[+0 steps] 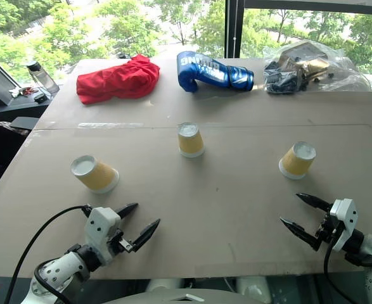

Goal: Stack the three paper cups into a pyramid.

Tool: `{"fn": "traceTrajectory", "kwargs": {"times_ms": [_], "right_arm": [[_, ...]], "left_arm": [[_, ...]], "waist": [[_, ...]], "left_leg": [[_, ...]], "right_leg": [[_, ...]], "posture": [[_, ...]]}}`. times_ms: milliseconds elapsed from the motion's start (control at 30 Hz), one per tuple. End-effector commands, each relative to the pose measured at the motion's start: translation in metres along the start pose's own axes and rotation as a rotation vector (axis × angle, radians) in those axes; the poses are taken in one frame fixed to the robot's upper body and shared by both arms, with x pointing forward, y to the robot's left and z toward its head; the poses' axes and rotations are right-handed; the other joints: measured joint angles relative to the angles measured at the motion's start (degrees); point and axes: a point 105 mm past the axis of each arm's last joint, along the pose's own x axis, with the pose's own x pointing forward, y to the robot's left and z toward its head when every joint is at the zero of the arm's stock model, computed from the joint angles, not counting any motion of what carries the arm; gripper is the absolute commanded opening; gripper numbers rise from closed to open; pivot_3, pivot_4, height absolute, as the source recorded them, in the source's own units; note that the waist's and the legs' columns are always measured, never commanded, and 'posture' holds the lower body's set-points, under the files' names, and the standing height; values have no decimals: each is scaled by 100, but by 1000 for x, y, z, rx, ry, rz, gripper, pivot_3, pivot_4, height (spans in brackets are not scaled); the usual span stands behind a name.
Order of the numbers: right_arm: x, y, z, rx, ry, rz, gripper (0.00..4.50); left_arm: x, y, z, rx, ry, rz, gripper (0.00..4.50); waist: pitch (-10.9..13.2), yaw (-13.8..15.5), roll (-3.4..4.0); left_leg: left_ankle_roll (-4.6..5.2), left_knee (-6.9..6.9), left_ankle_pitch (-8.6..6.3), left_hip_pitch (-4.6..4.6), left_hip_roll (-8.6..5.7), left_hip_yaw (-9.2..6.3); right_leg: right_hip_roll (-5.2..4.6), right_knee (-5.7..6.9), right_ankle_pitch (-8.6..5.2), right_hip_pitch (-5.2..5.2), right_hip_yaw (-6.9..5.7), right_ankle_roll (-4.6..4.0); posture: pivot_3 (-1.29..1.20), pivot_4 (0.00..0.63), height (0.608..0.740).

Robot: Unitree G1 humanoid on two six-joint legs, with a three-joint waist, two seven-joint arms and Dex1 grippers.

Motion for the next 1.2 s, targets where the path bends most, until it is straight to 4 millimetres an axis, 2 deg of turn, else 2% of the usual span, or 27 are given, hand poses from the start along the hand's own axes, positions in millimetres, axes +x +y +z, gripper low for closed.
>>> {"fn": "traceTrajectory", "kwargs": {"times_ms": [33, 267, 1200], "right_arm": [[2, 1, 5, -25, -18, 16, 4500], [8, 1, 4, -25, -24, 32, 4500], [7, 1, 5, -27, -30, 16, 4500]], "left_arm": [[-5, -2, -4, -11, 20, 3, 4470], [-6, 0, -2, -15, 4, 7, 4470], [3, 5, 2, 27, -17, -25, 4470]], "waist": [[0, 0, 0], [1, 1, -1], [1, 7, -3]], "left_leg": [[0, 0, 0, 0, 0, 0], [0, 1, 0, 1, 0, 1], [0, 4, 0, 1, 0, 0]], "right_leg": [[1, 0, 0, 0, 0, 0], [6, 0, 3, 1, 2, 6], [27, 2, 9, 2, 1, 17]], "posture": [[0, 150, 740], [0, 150, 740], [0, 150, 740]]}}
